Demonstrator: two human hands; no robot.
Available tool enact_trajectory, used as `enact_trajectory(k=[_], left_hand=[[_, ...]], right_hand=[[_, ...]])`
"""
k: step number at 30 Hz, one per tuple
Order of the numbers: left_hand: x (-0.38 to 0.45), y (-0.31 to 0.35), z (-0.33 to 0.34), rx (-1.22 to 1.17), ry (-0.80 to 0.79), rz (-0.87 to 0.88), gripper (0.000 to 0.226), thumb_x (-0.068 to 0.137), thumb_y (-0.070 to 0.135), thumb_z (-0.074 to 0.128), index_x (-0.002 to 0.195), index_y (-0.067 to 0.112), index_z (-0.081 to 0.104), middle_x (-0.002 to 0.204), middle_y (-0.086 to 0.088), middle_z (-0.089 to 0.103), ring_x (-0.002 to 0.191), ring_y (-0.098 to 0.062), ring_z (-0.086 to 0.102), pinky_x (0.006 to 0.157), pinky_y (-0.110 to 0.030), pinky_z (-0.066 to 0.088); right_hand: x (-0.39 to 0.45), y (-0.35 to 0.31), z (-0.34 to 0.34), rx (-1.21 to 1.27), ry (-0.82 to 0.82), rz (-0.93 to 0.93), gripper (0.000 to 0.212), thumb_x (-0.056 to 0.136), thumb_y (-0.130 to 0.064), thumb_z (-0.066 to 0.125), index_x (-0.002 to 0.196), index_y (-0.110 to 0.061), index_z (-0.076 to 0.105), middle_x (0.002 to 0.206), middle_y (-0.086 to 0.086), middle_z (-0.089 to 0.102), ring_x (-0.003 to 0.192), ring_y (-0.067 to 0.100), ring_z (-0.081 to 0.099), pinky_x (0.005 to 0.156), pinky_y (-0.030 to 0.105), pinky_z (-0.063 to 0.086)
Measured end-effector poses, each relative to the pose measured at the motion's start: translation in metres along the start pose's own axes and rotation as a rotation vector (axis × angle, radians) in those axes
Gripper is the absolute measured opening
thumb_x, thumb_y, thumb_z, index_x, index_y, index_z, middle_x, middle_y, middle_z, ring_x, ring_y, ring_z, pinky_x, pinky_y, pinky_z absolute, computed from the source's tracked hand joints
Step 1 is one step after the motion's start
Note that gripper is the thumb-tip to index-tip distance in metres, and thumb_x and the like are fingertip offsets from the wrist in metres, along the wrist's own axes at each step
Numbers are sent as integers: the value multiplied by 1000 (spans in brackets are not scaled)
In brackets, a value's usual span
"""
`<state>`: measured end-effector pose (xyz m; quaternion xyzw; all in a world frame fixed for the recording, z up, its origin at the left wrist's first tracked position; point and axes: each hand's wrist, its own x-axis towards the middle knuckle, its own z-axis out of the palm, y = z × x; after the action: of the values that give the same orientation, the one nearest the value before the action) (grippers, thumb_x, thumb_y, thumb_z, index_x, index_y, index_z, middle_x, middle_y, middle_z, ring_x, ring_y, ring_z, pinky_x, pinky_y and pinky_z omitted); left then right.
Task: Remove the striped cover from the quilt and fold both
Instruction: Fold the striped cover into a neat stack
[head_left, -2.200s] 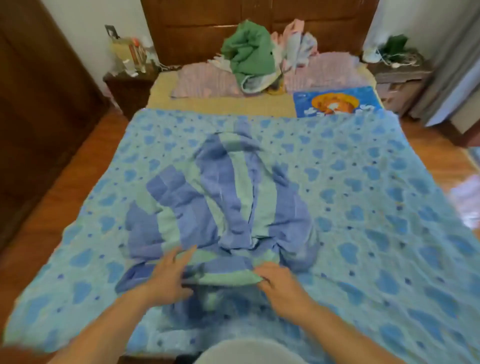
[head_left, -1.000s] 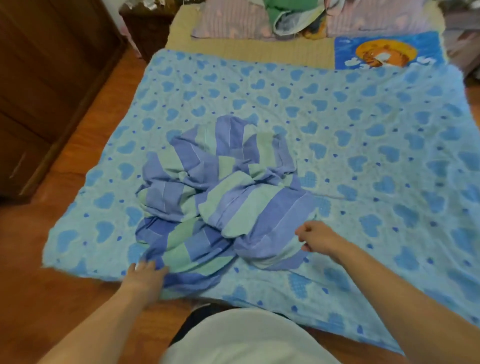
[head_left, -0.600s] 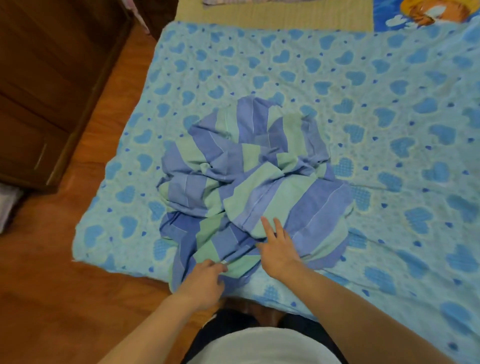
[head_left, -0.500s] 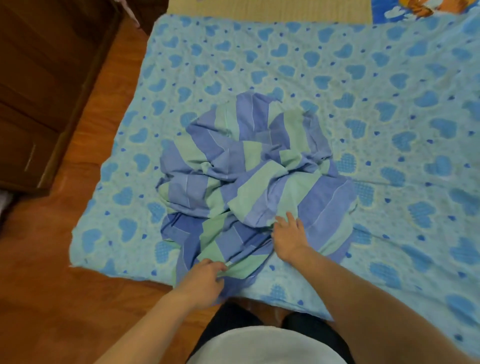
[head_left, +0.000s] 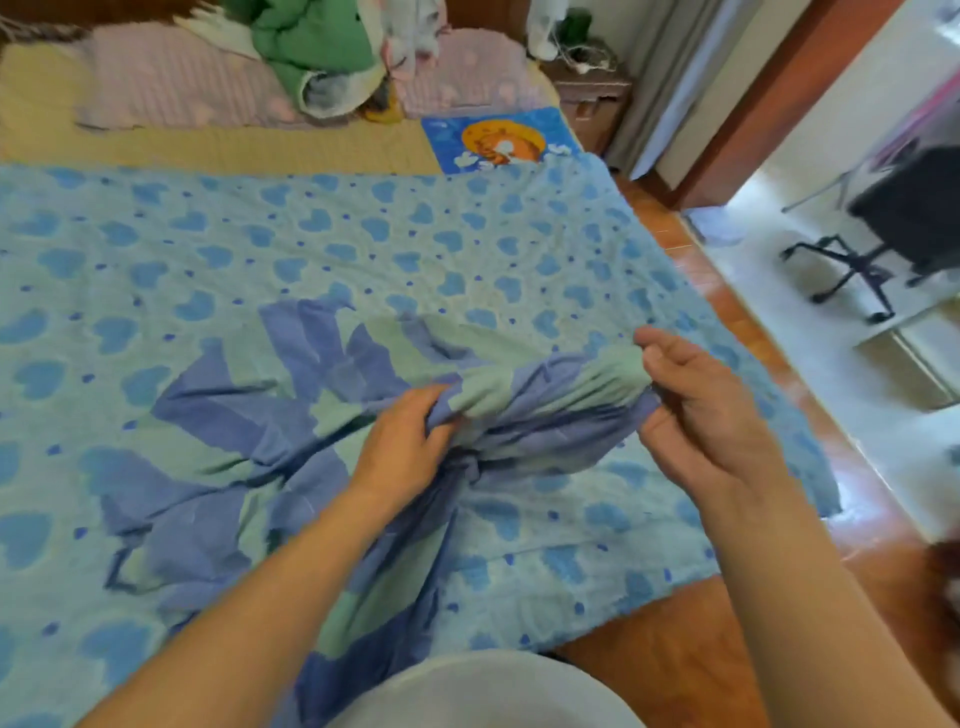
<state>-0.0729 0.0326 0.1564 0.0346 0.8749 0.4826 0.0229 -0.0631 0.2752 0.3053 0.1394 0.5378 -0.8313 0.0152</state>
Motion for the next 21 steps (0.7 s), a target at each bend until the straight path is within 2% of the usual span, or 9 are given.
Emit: enact_trajectory(k=[1,3,8,10,12,14,17,19,21], left_hand=[[8,11,-11,-59,12,15,14,96,18,61,109,21,66,105,-2,68,97,-19,62,80,-33,47],[19,41,-39,-144,-35,16,16,101,18,55,92,24,68,84,8,70,79,-7,63,69,-24,46],[13,119,-108,-377,-458,-176,33,93,51,56,111,31,74,108,7,76,96,-13,73,75,-23,58],[14,140,-116,-516,-391,-285,40,87,52,61,116,27,74,115,3,74,102,-20,72,83,-35,60],[18,159,-114,-690,-262,-367,32,95,42,58,107,19,77,110,-5,75,97,-24,73,78,-36,62],[25,168,-111,-790,-103,-450,30,101,35,52,108,16,75,106,-9,76,93,-24,74,80,-36,61],[30,166,-113,-917,98,-562,37,105,32,47,133,12,61,133,-15,63,125,-30,58,110,-44,43],[31,166,-117,-961,195,-606,38,106,29,43,135,9,58,142,-16,54,137,-30,46,117,-44,34],[32,163,-121,-976,239,-614,43,107,27,40,144,6,49,149,-17,47,140,-31,42,118,-44,31]], right_hand=[[1,-11,-1,-4,30,-48,31,91,1,50,79,-12,75,73,2,70,67,12,67,72,24,58],[7,-31,-8,-86,86,-138,27,98,2,46,88,-10,68,73,1,69,68,13,65,73,26,56],[52,-69,-27,-791,203,-476,28,92,-6,53,88,-26,72,87,-8,69,83,8,61,80,29,48],[77,-71,-15,-892,146,-553,25,92,-6,52,94,-23,71,89,-10,68,84,2,60,82,28,48],[91,-65,1,-1014,179,-642,19,94,-9,53,103,-15,69,102,3,67,99,17,61,93,36,47],[84,-45,13,-952,203,-810,11,93,-16,56,99,-13,64,101,5,61,96,21,58,88,33,46],[29,24,17,-802,-201,-771,16,91,-40,61,97,-27,54,98,-12,51,89,6,54,77,19,42],[-6,78,15,-964,-626,-509,54,83,-64,62,125,-33,46,120,-18,45,111,5,50,92,18,41],[-7,120,18,-1225,-792,-410,75,81,-66,63,140,-26,40,131,-8,42,121,14,43,100,27,40]])
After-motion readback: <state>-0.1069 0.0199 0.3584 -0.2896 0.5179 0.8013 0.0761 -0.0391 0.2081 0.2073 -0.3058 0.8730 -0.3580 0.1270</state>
